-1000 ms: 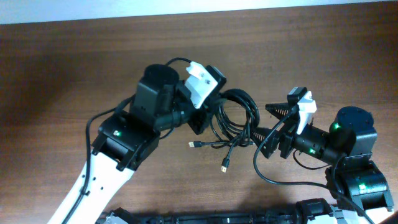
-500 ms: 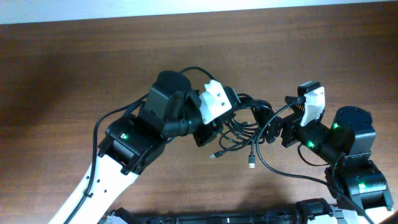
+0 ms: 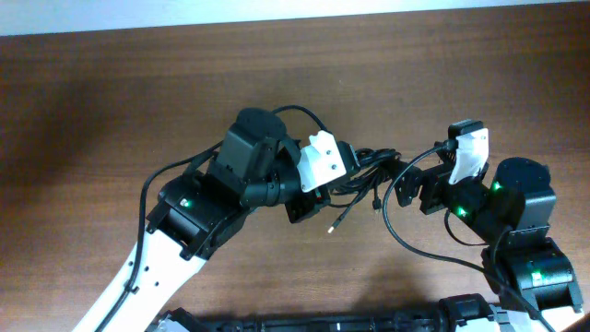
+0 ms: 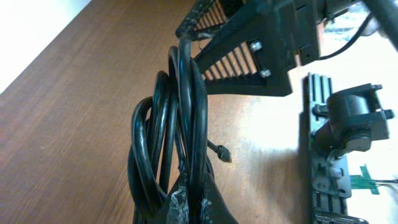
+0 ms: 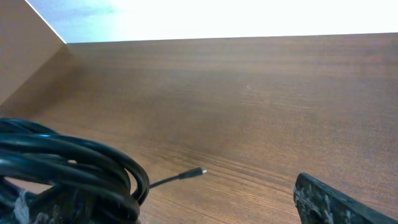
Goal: Untangle cables
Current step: 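Move the right gripper toward the lifted coil held by the left gripper, then grasp a cable strand from the coil with the right gripper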
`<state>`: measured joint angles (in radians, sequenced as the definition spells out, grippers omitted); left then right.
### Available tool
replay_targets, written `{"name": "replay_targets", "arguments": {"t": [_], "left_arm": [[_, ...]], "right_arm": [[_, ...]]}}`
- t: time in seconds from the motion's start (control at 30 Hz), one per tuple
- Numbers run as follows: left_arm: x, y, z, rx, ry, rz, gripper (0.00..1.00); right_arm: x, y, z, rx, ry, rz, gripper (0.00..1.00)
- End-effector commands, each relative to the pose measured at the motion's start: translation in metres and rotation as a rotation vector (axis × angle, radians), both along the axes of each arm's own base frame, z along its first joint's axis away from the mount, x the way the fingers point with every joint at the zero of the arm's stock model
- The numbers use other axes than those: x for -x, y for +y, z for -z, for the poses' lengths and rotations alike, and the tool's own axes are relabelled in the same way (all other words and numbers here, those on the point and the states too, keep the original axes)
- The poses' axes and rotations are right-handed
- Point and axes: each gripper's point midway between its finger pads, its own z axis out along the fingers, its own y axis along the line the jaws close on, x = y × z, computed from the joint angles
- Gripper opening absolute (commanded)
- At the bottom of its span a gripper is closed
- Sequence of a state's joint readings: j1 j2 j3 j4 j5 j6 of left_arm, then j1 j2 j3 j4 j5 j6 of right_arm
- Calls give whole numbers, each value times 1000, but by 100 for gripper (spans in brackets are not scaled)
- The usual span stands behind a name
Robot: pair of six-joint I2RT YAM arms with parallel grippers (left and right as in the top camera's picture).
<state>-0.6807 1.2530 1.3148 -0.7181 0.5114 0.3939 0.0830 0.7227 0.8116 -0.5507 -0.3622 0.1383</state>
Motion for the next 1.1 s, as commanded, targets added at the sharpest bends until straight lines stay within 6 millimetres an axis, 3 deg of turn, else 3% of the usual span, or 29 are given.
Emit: {"name": "replay_targets", "arguments": {"t": [0.0, 0.17, 0.4, 0.5, 0.67, 0.83, 1.0, 1.07], "left_arm": [[-10, 4, -8, -13, -41, -65, 0], [-35, 18, -6, -22, 1, -276, 0], [-37, 18, -8, -12, -2, -286, 0], [-37, 18, -8, -34, -47, -252, 0], [-13, 8, -5, -69, -158, -3, 0], [-7, 6, -4, -67, -159, 37, 0], [16, -4, -10, -8, -157, 186, 0], [18, -4, -11, -1, -158, 204, 0]], "right_arm": [[2, 5, -13, -37, -20, -25, 100], [7, 14, -13, -61, -10, -78, 100], [12, 17, -9, -49, 5, -105, 99], [25, 36, -15, -19, -57, -281, 100], [32, 45, -18, -8, -96, -366, 100], [28, 46, -26, -4, -138, -366, 100], [30, 47, -26, -11, -134, -378, 100], [32, 50, -27, -21, -135, -398, 77]]}}
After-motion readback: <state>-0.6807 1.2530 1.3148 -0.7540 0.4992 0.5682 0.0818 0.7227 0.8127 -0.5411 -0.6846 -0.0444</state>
